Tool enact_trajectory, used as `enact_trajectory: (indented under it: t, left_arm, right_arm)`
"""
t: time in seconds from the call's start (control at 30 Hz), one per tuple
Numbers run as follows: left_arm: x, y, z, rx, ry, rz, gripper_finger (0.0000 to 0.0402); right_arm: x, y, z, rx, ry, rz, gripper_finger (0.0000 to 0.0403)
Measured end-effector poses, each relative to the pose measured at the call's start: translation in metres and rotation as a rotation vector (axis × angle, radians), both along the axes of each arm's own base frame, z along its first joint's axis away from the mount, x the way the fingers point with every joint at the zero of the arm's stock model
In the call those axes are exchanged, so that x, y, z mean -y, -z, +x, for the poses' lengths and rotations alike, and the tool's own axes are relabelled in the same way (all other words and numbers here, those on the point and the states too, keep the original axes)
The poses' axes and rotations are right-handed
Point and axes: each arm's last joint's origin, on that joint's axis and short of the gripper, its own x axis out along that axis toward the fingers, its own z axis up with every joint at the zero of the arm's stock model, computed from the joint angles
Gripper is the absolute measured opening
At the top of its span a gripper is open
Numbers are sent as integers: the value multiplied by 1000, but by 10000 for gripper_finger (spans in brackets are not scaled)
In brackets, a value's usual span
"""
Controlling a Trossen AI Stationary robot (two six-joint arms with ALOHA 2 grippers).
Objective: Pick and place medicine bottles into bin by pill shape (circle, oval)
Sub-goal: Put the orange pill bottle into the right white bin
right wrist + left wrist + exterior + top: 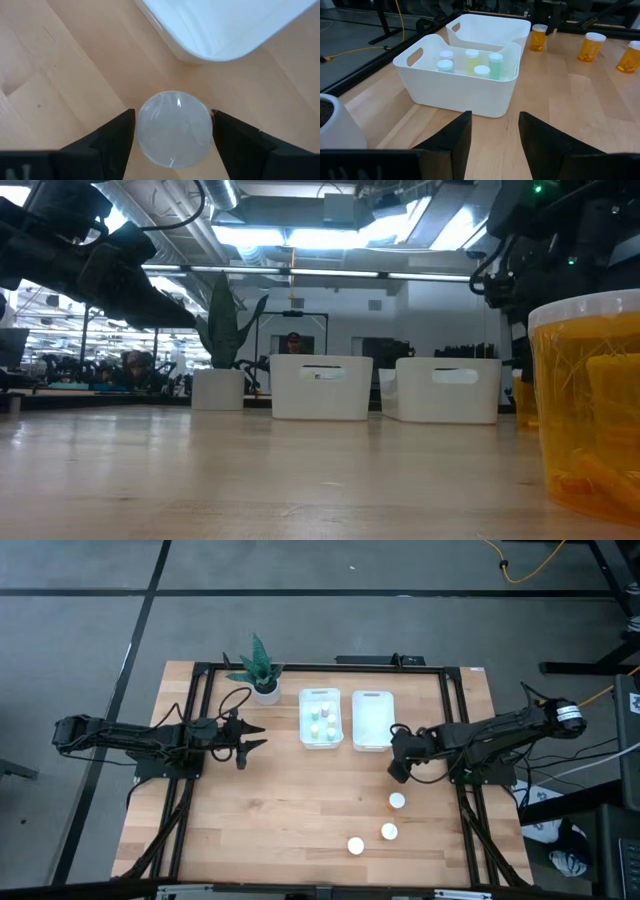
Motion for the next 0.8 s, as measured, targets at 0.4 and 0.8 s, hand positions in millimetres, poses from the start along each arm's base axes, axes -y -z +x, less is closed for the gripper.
enact_trajectory:
  t: [0.4, 0.8]
  left_arm:
    - [0, 0, 0, 0, 0, 0, 155]
    - [0, 0, 0, 0, 0, 0, 155]
  right_arm:
    - [0, 9, 5, -37, 1, -19, 259]
    - [0, 9, 5, -35, 6, -17, 211]
